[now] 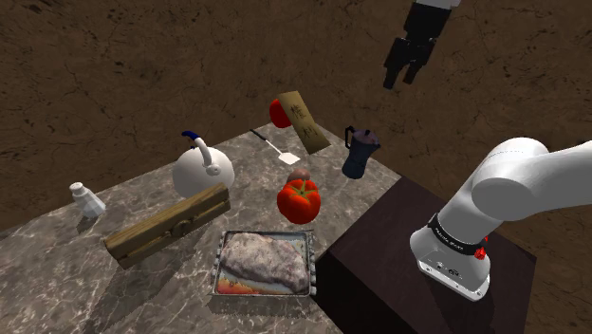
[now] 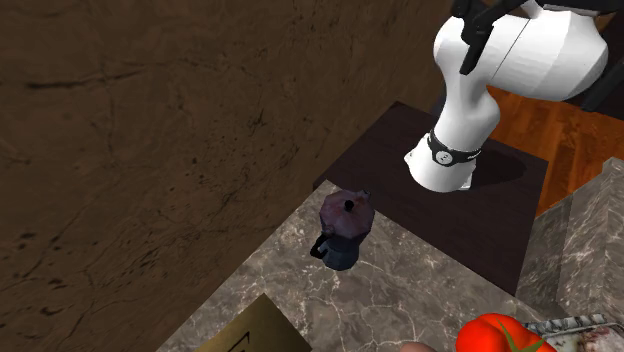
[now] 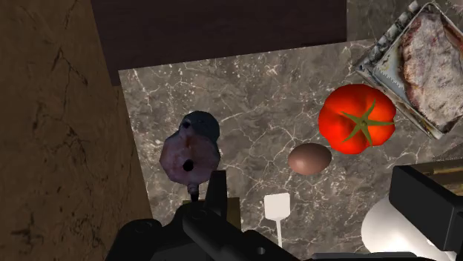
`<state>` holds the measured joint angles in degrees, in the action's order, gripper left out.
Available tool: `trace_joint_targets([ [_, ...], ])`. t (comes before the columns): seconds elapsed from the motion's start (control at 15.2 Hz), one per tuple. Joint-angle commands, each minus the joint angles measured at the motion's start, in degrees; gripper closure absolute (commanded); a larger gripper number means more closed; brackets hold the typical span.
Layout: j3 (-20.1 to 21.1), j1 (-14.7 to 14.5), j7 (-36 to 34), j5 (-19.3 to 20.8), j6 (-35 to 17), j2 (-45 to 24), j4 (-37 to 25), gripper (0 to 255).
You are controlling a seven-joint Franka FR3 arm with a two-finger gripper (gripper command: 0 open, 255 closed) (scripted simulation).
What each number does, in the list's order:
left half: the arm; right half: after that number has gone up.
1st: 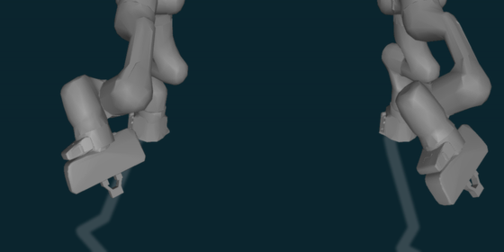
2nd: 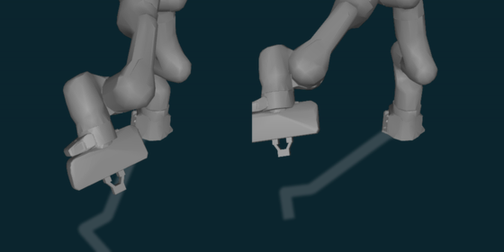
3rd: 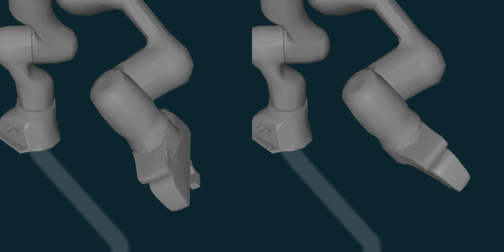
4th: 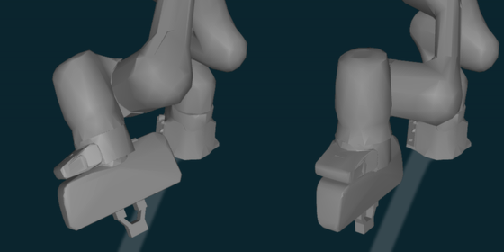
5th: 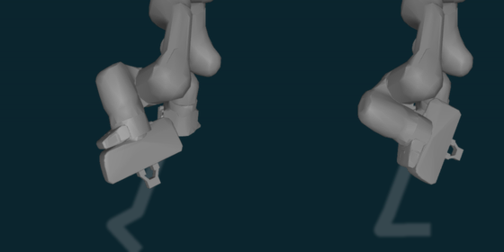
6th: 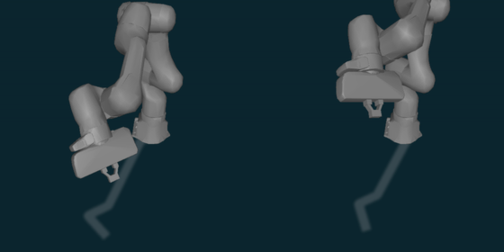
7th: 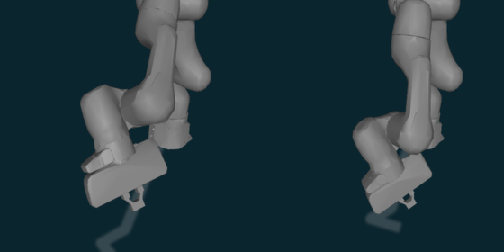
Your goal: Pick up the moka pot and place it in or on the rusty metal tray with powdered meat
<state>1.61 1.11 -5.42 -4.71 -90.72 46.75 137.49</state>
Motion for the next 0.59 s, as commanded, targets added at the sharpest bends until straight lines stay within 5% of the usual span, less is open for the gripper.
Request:
trace_joint_targets([
  [0.0,0.0,0.0,0.0,0.0,0.0,0.0,0.0,0],
  [0.53,-3.6,1.5,5.7,2.8,-13.1,-11.0,4.7,0],
])
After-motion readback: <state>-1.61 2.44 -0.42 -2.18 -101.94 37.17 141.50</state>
